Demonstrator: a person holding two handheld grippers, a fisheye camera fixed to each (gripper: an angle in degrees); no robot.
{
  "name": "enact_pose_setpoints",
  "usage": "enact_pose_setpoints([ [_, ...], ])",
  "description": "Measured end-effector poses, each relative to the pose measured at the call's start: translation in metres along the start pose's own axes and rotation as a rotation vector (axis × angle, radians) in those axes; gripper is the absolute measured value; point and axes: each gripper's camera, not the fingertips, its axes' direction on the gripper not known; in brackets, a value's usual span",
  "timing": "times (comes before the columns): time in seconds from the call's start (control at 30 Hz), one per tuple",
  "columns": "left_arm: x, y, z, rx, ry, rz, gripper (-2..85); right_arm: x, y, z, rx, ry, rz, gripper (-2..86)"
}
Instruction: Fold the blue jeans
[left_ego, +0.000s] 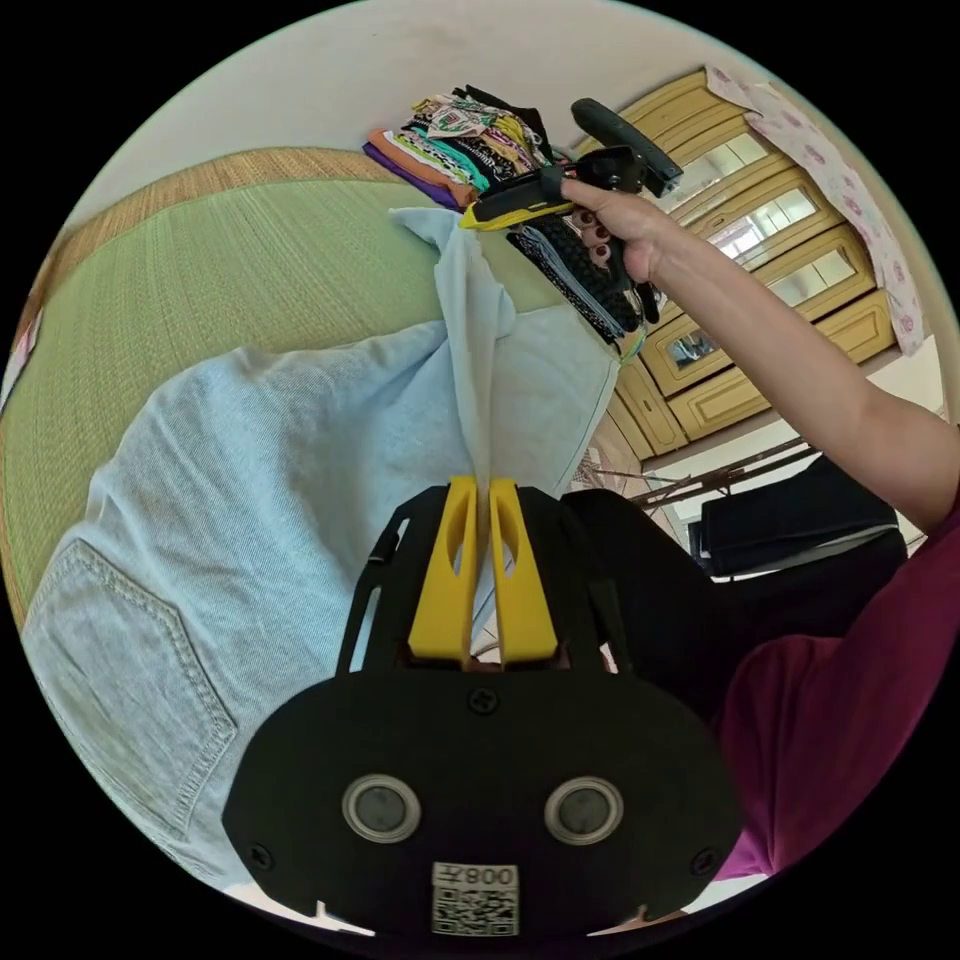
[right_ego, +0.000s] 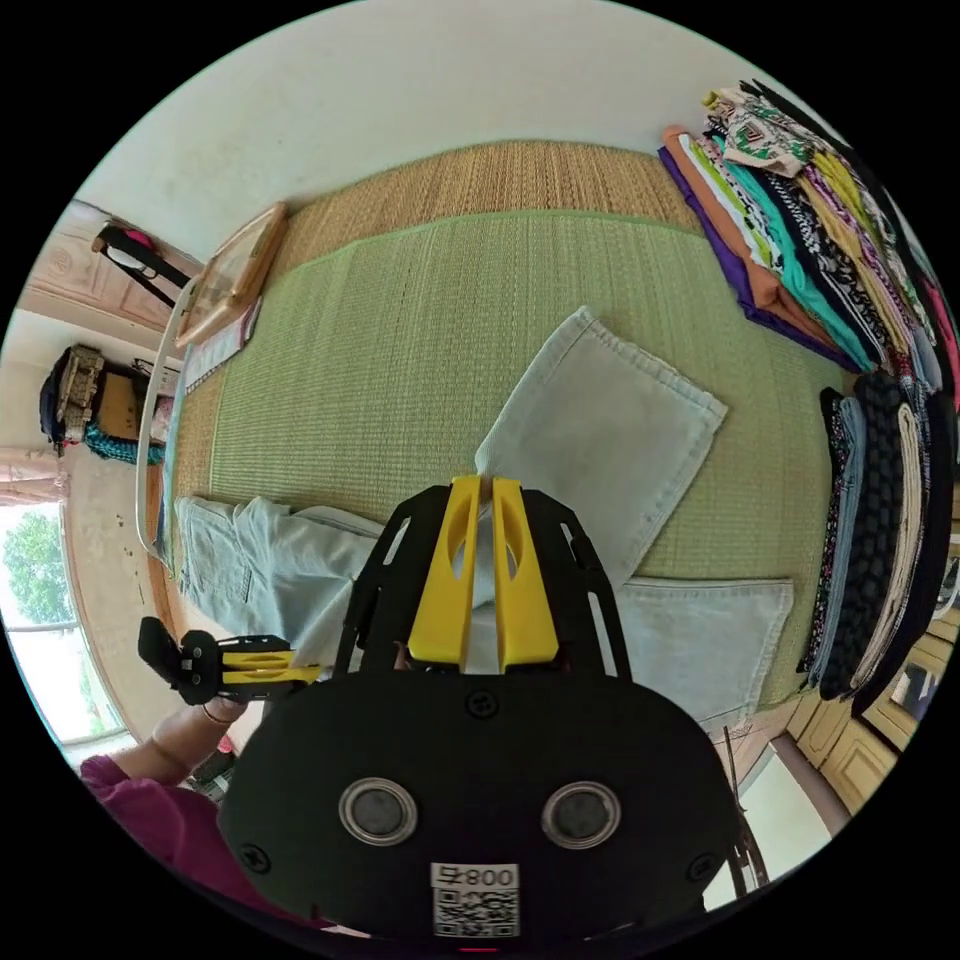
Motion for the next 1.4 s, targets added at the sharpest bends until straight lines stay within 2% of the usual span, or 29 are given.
enact_pose_setpoints([
  [0.17,0.044,-0.014,0.025,-0.09,-0.081,0.119,1.6,0.045,0.123,-0.028,0.09,-0.064,0.05,2.0],
  [0.3,0.062,-0.02,0.058,-0.197,-0.137,0.155,1.6,0.075,0.223,0.006,0.095,-0.098,0.103,2.0],
  [0.47,0.074,-0.031,0.097,-0.286,-0.191,0.138,1.8,0.112,0.3,0.066,0.087,-0.183,0.209,1.9],
  [0.7,0.073,-0.05,0.112,-0.3,-0.165,0.088,3.1,0.142,0.354,0.145,0.103,-0.244,0.235,2.0],
  [0.9,0.076,-0.057,0.093,-0.192,-0.148,0.036,3.9,0.168,0.395,0.206,0.148,-0.357,0.283,2.1],
  [1.1,0.063,-0.093,0.1,-0.063,0.023,-0.046,4.5,0.183,0.422,0.251,0.186,-0.47,0.287,2.2],
  [1.17,0.052,-0.122,0.127,-0.058,0.13,-0.091,6.1,0.186,0.431,0.263,0.198,-0.5,0.289,2.3],
  [1.4,-0.002,-0.197,0.211,0.01,0.301,-0.352,9.3,0.184,0.454,0.299,0.216,-0.557,0.263,2.6],
])
